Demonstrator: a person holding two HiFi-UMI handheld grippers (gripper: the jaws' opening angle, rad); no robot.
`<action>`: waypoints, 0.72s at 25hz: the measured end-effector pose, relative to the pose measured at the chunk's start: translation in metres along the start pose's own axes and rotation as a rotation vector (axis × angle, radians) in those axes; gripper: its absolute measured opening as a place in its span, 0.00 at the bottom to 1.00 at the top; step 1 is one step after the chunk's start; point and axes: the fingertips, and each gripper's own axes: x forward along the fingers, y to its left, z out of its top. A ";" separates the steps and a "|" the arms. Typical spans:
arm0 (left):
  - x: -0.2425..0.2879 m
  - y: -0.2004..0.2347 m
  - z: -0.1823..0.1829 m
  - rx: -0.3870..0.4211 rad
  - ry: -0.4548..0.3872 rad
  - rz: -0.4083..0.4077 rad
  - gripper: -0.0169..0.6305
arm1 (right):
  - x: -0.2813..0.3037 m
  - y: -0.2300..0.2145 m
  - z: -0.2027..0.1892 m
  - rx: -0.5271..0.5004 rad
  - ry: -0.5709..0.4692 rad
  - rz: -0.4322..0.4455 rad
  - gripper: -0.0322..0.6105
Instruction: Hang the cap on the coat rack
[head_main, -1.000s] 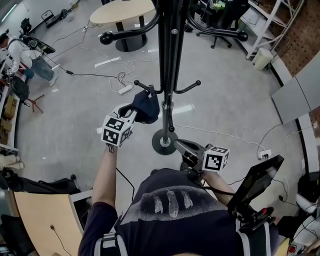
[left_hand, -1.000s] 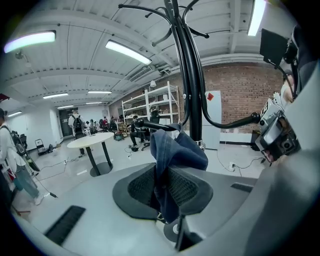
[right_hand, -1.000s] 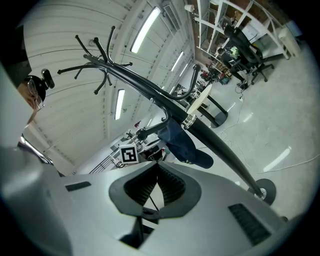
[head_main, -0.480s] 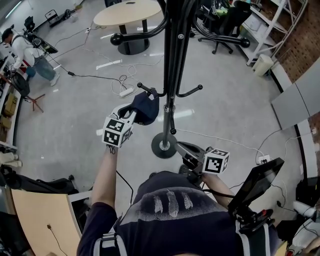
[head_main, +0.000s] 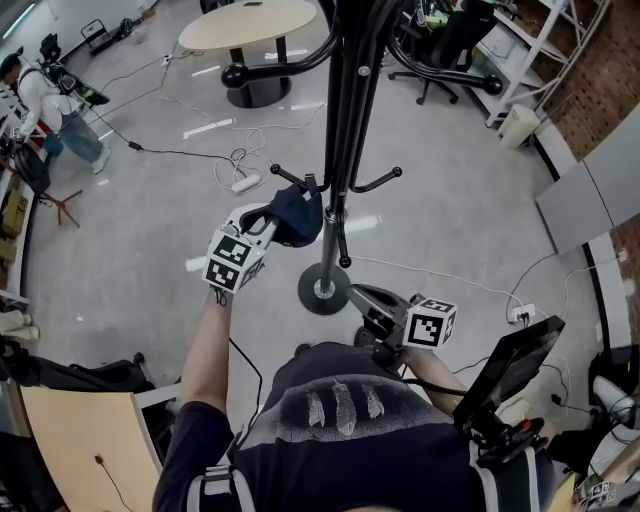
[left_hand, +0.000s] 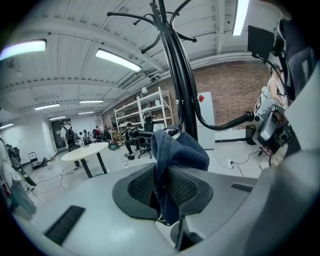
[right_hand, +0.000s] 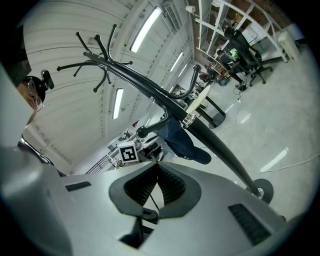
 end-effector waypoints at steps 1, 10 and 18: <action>0.000 0.000 -0.001 -0.008 0.000 -0.002 0.13 | 0.000 0.001 -0.001 -0.001 -0.001 -0.001 0.06; 0.012 -0.013 -0.011 -0.036 0.022 -0.046 0.13 | 0.001 0.001 -0.001 0.007 -0.013 -0.013 0.06; 0.018 -0.007 -0.023 -0.116 0.048 -0.039 0.13 | 0.008 0.002 -0.004 0.014 -0.012 -0.018 0.06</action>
